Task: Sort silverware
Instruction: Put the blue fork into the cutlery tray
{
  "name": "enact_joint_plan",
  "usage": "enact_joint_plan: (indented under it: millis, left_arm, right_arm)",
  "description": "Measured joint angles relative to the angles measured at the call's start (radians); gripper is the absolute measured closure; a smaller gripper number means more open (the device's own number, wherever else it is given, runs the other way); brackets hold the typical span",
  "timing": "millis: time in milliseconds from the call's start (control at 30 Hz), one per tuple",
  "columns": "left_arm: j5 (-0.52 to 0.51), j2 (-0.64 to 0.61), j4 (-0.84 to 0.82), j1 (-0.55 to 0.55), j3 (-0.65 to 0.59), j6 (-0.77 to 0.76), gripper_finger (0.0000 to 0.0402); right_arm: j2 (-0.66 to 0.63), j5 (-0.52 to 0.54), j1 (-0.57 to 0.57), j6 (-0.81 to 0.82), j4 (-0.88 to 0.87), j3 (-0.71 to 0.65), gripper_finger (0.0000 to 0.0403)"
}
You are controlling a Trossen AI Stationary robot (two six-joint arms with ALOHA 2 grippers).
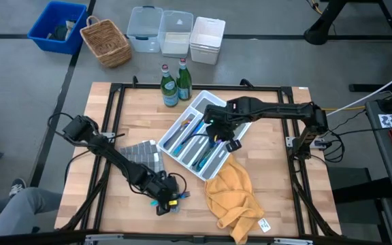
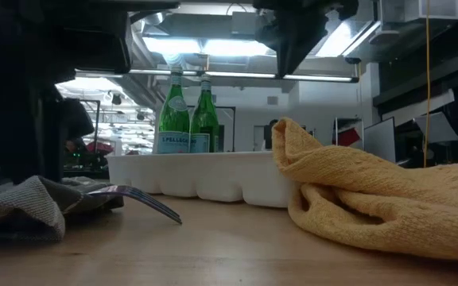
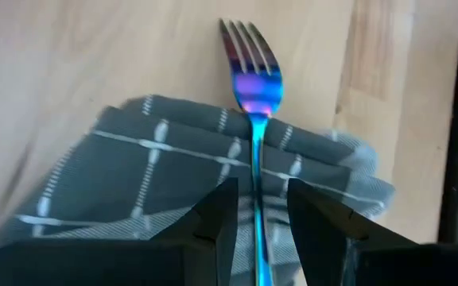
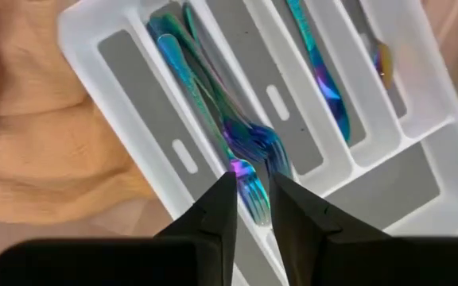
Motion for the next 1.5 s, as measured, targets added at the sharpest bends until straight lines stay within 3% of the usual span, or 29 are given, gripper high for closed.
enact_joint_plan:
  millis: [567, 900, 1300, 1500]
  left_arm:
    - [-0.042, 0.066, -0.032, -0.022, 0.006, 0.054, 0.0305]
    - [-0.037, 0.041, -0.043, -0.012, 0.002, 0.030, 0.0395]
    - [-0.031, -0.077, -0.055, 0.030, -0.002, 0.004, 0.0400]
    - [-0.041, -0.150, -0.040, 0.102, -0.001, 0.013, 0.0400]
  right_arm:
    - [0.000, -0.026, 0.000, 0.000, -0.065, 0.000, 0.0325]
    - [-0.004, -0.044, 0.000, -0.001, -0.069, 0.000, 0.0325]
    - [-0.125, -0.043, -0.001, 0.003, -0.070, 0.000, 0.0325]
    - [-0.220, -0.042, -0.001, 0.090, -0.069, 0.000, 0.0325]
